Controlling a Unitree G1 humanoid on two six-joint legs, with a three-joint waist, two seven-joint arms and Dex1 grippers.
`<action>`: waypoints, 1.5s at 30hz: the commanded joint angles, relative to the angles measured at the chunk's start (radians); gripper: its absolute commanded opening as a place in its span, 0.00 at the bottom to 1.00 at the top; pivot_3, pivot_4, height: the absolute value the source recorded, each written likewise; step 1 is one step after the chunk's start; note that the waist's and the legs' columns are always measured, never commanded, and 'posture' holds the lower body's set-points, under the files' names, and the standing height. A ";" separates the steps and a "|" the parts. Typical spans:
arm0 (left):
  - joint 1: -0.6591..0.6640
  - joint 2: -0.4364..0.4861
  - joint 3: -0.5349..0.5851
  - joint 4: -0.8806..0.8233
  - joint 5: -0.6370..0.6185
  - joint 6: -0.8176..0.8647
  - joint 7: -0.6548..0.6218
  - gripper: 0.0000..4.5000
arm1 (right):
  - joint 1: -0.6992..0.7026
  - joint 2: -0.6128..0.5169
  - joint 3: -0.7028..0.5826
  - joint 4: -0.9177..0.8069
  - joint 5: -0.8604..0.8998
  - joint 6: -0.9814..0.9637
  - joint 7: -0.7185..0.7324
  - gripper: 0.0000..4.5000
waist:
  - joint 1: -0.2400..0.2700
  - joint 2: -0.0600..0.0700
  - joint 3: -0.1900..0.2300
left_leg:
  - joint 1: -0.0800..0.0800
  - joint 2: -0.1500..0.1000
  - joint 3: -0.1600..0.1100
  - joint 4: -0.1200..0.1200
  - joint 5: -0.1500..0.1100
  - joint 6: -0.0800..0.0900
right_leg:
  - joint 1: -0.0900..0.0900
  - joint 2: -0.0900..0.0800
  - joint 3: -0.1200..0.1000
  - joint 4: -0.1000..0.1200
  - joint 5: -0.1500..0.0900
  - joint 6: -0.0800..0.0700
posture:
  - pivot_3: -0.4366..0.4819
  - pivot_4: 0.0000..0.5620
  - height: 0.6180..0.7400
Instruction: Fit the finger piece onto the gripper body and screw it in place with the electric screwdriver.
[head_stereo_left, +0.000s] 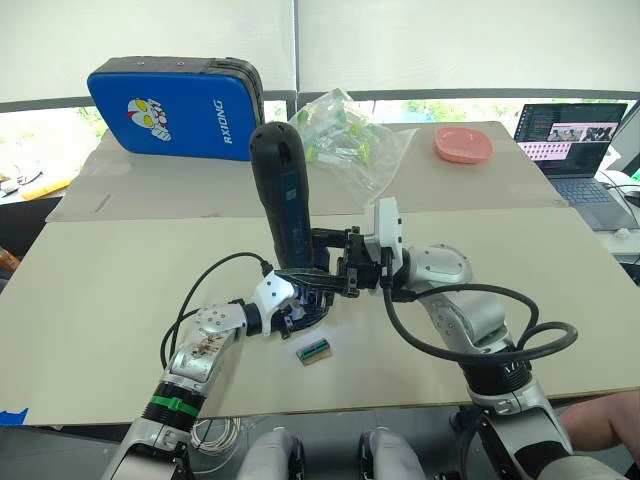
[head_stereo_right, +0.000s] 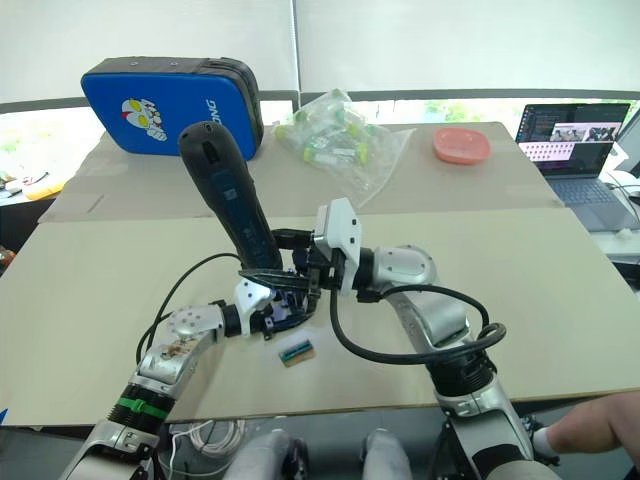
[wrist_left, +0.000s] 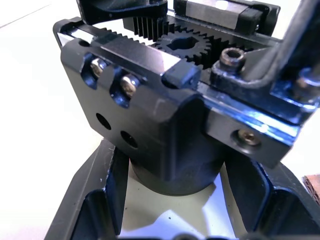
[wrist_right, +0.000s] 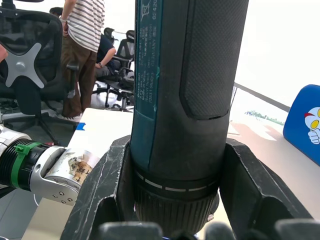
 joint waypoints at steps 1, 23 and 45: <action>0.025 0.007 -0.015 0.002 -0.001 0.014 -0.011 0.51 | 0.001 -0.023 -0.006 0.018 -0.009 0.035 0.008 0.44 | 0.000 0.000 0.000 | 0.000 0.000 0.000 0.000 0.000 0.000 | 0.000 0.000 0.000 0.000 0.000 0.000 | 0.48 0.27 1.00; 0.036 0.012 -0.003 0.050 0.008 -0.019 0.006 0.62 | -0.045 -0.042 -0.131 -0.130 0.185 0.048 0.092 0.44 | 0.001 0.000 0.000 | -0.007 0.000 0.000 -0.001 0.003 0.004 | -0.003 0.000 0.000 0.000 0.000 0.000 | 0.48 0.27 1.00; 0.310 0.368 0.406 -0.227 -0.426 0.014 -0.319 0.98 | 0.092 -0.967 -0.395 0.022 0.406 0.696 0.217 0.44 | 0.008 0.001 0.010 | -0.013 -0.001 0.001 -0.001 -0.003 -0.003 | -0.013 -0.014 -0.007 -0.003 -0.007 -0.005 | 0.48 0.27 1.00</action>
